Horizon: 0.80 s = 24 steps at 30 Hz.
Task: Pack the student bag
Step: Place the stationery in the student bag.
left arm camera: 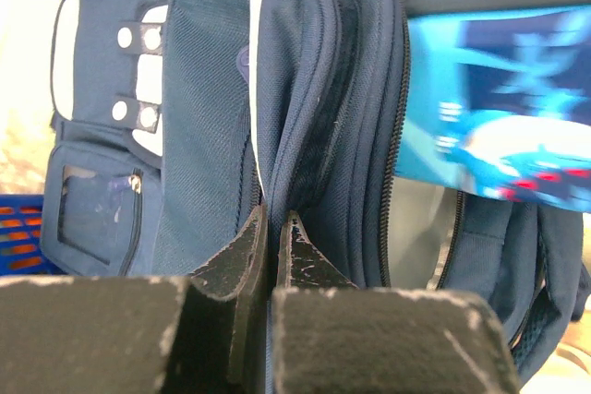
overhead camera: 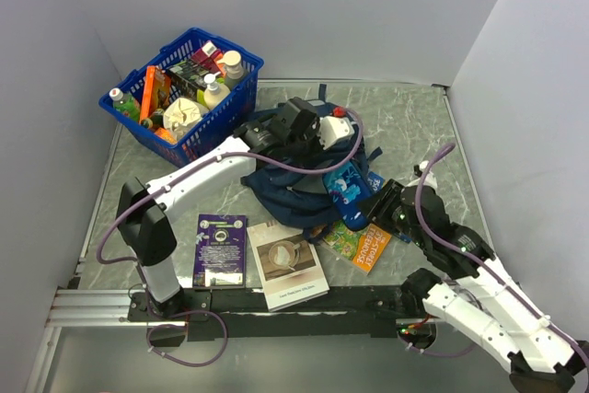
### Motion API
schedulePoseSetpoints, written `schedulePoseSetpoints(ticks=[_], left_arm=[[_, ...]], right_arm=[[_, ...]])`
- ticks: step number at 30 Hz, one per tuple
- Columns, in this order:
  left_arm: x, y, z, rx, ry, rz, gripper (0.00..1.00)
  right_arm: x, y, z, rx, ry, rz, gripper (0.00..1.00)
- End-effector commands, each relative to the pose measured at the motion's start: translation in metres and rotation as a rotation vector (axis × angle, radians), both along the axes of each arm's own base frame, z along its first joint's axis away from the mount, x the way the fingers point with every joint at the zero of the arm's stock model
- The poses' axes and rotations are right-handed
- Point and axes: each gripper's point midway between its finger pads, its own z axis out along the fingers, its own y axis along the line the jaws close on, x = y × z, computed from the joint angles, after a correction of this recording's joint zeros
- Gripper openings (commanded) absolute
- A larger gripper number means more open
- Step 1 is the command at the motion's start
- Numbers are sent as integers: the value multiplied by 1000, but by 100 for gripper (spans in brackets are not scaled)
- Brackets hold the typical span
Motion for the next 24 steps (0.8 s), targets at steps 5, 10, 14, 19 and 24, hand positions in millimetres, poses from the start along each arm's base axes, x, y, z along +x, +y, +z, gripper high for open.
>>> schedulePoseSetpoints(ticks=[5,10,14,19,24], left_arm=[[-29,-23,94,-196,-85,-109,1],[-45,-29,99,-212,-52,-181,1],[-57,-31,106,-234,-12,-219,1],[-64,-37,105,-243,13,-231,1],[-62,-34,101,-236,20,-209,1]], right_arm=[[35,24,25,193,-95,-20,0],[79,49,38,251,-135,4,0],[101,77,39,346,-140,47,0],[127,93,42,355,-165,-35,7],[123,113,39,224,-106,97,71]])
